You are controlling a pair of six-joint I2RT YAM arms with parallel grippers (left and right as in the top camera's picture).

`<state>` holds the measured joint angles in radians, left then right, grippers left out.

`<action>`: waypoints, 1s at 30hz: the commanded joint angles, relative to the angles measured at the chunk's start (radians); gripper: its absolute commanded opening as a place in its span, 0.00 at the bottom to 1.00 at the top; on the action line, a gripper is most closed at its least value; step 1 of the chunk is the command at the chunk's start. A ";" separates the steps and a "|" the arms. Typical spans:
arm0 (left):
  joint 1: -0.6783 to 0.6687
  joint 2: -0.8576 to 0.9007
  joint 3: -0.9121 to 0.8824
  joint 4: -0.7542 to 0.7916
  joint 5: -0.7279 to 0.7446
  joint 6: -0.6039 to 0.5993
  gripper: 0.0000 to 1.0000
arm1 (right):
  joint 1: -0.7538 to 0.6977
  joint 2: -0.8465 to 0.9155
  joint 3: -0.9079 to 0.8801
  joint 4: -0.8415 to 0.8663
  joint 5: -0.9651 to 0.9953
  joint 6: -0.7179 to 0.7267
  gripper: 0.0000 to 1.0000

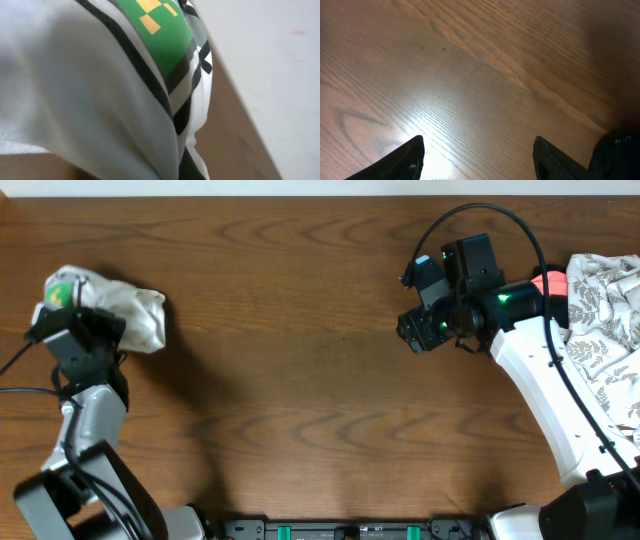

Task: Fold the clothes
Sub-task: 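Lift and carry the T-shirt bundle to the far left edge with left gripper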

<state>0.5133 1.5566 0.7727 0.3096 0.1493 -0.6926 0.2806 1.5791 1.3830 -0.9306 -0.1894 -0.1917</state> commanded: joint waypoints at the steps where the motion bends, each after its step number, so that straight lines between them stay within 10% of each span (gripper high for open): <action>1: 0.042 0.048 0.024 -0.028 -0.009 -0.058 0.06 | -0.008 -0.010 0.010 -0.002 -0.001 0.004 0.68; 14: 0.094 0.031 0.024 -0.215 0.013 -0.231 0.07 | -0.008 -0.010 0.010 -0.005 0.002 0.004 0.69; 19: 0.094 -0.032 0.024 -0.271 0.186 -0.301 0.51 | -0.008 -0.010 0.010 -0.005 0.006 0.004 0.70; 30: 0.094 -0.258 0.024 -0.345 0.222 -0.286 0.67 | -0.008 0.023 -0.005 -0.005 0.006 0.004 0.71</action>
<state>0.6060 1.3224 0.7761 -0.0231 0.3424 -0.9833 0.2806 1.5826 1.3830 -0.9333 -0.1856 -0.1917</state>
